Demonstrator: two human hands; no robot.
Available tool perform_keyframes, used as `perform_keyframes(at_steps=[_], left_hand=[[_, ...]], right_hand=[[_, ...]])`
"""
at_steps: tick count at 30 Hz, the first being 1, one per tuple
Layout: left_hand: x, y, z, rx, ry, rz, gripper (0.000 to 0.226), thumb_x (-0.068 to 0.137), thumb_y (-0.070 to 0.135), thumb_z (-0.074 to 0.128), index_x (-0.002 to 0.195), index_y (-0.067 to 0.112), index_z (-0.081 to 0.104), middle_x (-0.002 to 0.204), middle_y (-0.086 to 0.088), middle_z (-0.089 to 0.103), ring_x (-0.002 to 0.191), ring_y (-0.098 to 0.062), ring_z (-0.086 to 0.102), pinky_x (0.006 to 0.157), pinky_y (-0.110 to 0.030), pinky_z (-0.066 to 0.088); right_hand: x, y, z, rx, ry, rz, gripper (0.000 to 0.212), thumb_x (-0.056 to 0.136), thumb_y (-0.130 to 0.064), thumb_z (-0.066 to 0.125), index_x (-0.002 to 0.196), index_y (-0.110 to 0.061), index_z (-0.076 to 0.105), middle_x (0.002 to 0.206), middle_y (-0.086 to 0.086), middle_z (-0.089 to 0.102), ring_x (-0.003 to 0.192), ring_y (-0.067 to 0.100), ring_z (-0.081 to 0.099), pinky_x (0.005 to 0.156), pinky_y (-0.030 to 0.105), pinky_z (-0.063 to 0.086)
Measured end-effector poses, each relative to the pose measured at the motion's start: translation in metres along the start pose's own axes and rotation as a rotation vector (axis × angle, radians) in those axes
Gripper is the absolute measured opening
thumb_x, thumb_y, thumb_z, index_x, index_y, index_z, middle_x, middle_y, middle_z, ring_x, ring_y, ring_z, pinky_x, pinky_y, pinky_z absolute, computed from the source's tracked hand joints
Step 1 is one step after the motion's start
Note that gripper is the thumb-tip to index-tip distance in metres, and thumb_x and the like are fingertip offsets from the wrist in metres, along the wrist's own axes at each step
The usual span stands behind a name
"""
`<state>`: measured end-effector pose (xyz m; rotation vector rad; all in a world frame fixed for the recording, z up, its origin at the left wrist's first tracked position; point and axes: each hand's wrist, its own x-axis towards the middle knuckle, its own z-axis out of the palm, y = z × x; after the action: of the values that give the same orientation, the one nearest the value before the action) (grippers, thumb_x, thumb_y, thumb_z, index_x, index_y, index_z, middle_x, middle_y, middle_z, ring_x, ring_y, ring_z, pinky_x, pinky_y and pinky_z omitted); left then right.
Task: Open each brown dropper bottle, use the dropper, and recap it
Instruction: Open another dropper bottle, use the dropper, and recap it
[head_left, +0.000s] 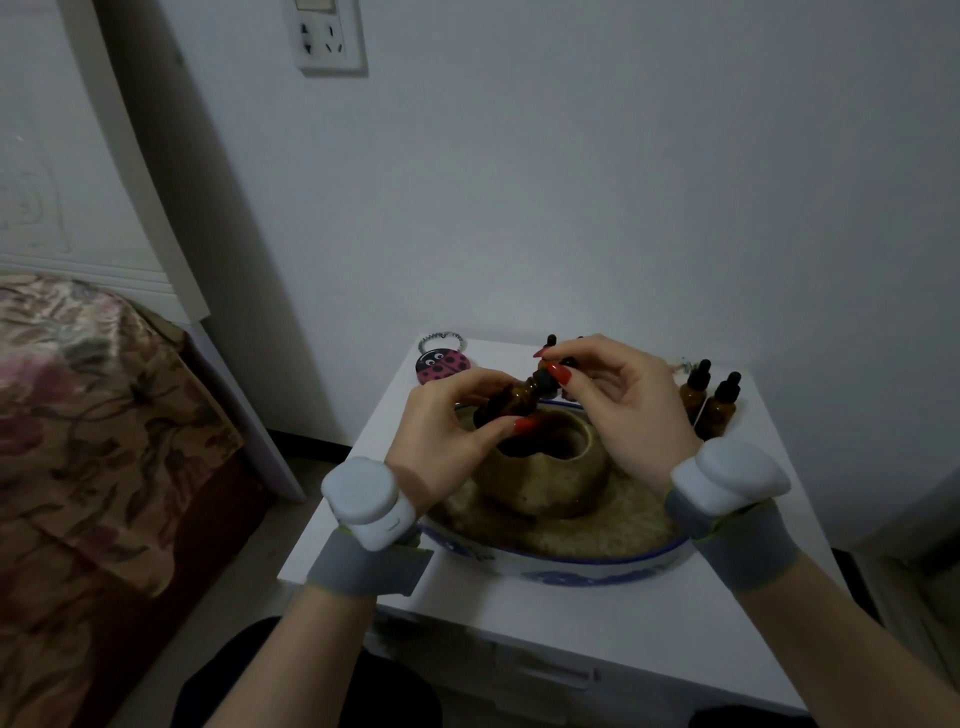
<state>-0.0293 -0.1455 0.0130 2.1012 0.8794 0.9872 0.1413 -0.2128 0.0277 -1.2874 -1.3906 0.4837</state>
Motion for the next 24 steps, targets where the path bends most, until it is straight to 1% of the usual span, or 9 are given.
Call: perform_keyframes(at_steps=[3, 5, 7, 11, 13, 16, 18, 21, 24], left_hand=[[0.0002, -0.0004, -0.0002, -0.003, 0.013, 0.007, 0.030, 0.076, 0.016, 0.079, 0.104, 0.023, 0.070, 0.094, 0.016, 0.068, 0.094, 0.004, 0.063, 0.089, -0.009, 0.045], [0.0005, -0.0008, -0.0005, -0.002, 0.024, 0.018, 0.030, 0.076, 0.016, 0.079, 0.105, 0.019, 0.071, 0.096, 0.011, 0.070, 0.095, 0.001, 0.064, 0.090, -0.009, 0.045], [0.0009, -0.0017, -0.0008, 0.007, 0.037, 0.024, 0.031, 0.077, 0.017, 0.078, 0.107, 0.017, 0.071, 0.100, 0.008, 0.071, 0.097, 0.001, 0.063, 0.089, -0.006, 0.043], [0.0005, -0.0039, 0.0015, 0.025, 0.046, 0.019, 0.032, 0.077, 0.015, 0.078, 0.109, 0.020, 0.071, 0.100, 0.013, 0.068, 0.096, 0.013, 0.058, 0.086, 0.002, 0.036], [0.0003, -0.0044, 0.0029, 0.038, 0.043, 0.023, 0.033, 0.078, 0.015, 0.077, 0.110, 0.022, 0.071, 0.101, 0.015, 0.067, 0.097, 0.015, 0.057, 0.086, 0.002, 0.036], [0.0001, -0.0044, 0.0035, 0.045, 0.045, 0.038, 0.034, 0.078, 0.015, 0.077, 0.110, 0.024, 0.071, 0.101, 0.017, 0.067, 0.099, 0.008, 0.058, 0.087, -0.001, 0.039], [-0.0001, -0.0036, 0.0039, 0.048, 0.036, 0.053, 0.034, 0.078, 0.015, 0.077, 0.111, 0.024, 0.070, 0.099, 0.020, 0.065, 0.098, 0.012, 0.058, 0.087, -0.001, 0.040], [-0.0009, -0.0023, 0.0045, 0.049, 0.018, 0.073, 0.034, 0.079, 0.016, 0.076, 0.112, 0.023, 0.070, 0.098, 0.025, 0.062, 0.097, 0.021, 0.053, 0.085, 0.002, 0.038], [-0.0014, -0.0010, 0.0041, 0.042, 0.006, 0.065, 0.034, 0.080, 0.017, 0.075, 0.113, 0.023, 0.069, 0.100, 0.021, 0.064, 0.098, 0.019, 0.054, 0.085, 0.002, 0.038]], right_hand=[[-0.0003, -0.0008, -0.0031, -0.065, -0.056, 0.000, 0.020, 0.092, -0.008, 0.059, 0.104, -0.021, 0.069, 0.102, -0.007, 0.069, 0.103, 0.007, 0.064, 0.095, 0.033, 0.053], [0.0000, -0.0020, -0.0055, -0.088, -0.098, 0.010, 0.020, 0.090, -0.010, 0.063, 0.105, -0.022, 0.069, 0.102, -0.008, 0.068, 0.101, 0.006, 0.064, 0.093, 0.031, 0.054], [0.0000, -0.0029, -0.0075, -0.114, -0.125, 0.015, 0.024, 0.088, -0.009, 0.066, 0.107, -0.022, 0.068, 0.103, -0.009, 0.068, 0.100, 0.005, 0.064, 0.091, 0.029, 0.055], [-0.0005, -0.0020, -0.0094, -0.168, -0.111, 0.023, 0.022, 0.086, -0.010, 0.068, 0.104, -0.023, 0.069, 0.100, -0.010, 0.069, 0.097, 0.005, 0.065, 0.090, 0.026, 0.054], [0.0002, -0.0003, -0.0102, -0.219, -0.104, 0.028, 0.017, 0.086, -0.015, 0.068, 0.101, -0.022, 0.070, 0.095, -0.010, 0.069, 0.091, 0.005, 0.065, 0.083, 0.021, 0.055], [0.0005, 0.0022, -0.0093, -0.309, -0.081, 0.043, 0.009, 0.087, -0.024, 0.066, 0.093, -0.019, 0.070, 0.081, -0.006, 0.067, 0.076, 0.000, 0.061, 0.068, 0.009, 0.049], [-0.0007, 0.0030, -0.0074, -0.355, -0.062, 0.038, 0.016, 0.088, -0.032, 0.062, 0.084, -0.018, 0.069, 0.069, -0.009, 0.061, 0.067, -0.004, 0.057, 0.061, 0.008, 0.044], [-0.0015, 0.0039, -0.0055, -0.385, -0.048, 0.032, 0.041, 0.087, -0.051, 0.050, 0.068, -0.017, 0.062, 0.056, -0.007, 0.053, 0.054, 0.003, 0.051, 0.056, 0.012, 0.038], [-0.0021, 0.0015, -0.0062, -0.368, -0.062, 0.056, 0.057, 0.083, -0.064, 0.035, 0.060, -0.017, 0.058, 0.054, -0.001, 0.054, 0.052, 0.009, 0.050, 0.059, 0.022, 0.043]])
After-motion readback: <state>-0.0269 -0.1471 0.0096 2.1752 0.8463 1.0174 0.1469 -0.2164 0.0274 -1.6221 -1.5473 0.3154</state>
